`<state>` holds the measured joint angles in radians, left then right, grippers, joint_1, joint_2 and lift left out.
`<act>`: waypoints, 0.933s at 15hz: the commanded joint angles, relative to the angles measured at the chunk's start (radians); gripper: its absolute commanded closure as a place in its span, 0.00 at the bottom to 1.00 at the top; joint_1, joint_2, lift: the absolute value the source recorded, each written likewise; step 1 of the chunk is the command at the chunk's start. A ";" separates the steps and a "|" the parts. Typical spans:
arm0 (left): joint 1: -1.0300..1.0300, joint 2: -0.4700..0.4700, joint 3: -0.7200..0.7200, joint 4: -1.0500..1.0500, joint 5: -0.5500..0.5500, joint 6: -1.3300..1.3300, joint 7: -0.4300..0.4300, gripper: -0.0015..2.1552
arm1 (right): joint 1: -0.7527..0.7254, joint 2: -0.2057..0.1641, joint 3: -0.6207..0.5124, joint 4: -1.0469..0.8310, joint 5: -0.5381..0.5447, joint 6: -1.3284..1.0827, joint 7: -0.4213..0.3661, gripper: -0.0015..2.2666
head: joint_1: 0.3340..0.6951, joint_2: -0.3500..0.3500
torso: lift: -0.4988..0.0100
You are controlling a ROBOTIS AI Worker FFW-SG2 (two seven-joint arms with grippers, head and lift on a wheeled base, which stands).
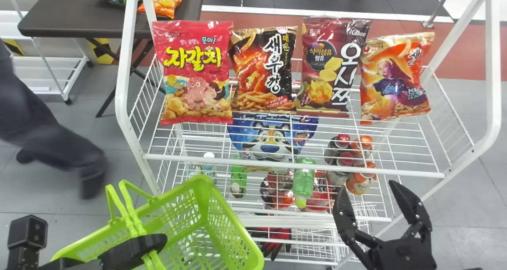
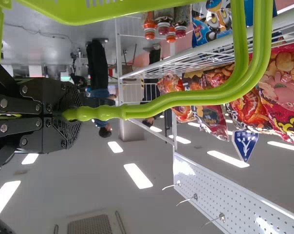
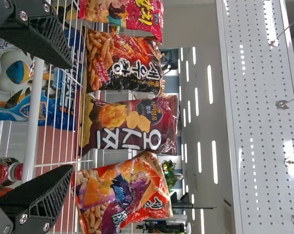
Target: Hold basket handle with left hand then pick Saewookkang with right hand and place into basket
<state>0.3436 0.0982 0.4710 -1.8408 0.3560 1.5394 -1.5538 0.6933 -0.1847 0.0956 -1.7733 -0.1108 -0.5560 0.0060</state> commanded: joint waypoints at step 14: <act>0.003 0.000 0.000 0.005 -0.003 0.032 -0.002 1.00 | -0.078 0.010 -0.051 -0.015 -0.027 0.123 0.000 0.04 | 1.00 0.38 | 0.94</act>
<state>0.3453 0.0982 0.4710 -1.8362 0.3528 1.5394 -1.5555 0.6425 -0.1776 0.0563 -1.7777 -0.1370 -0.4834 0.0061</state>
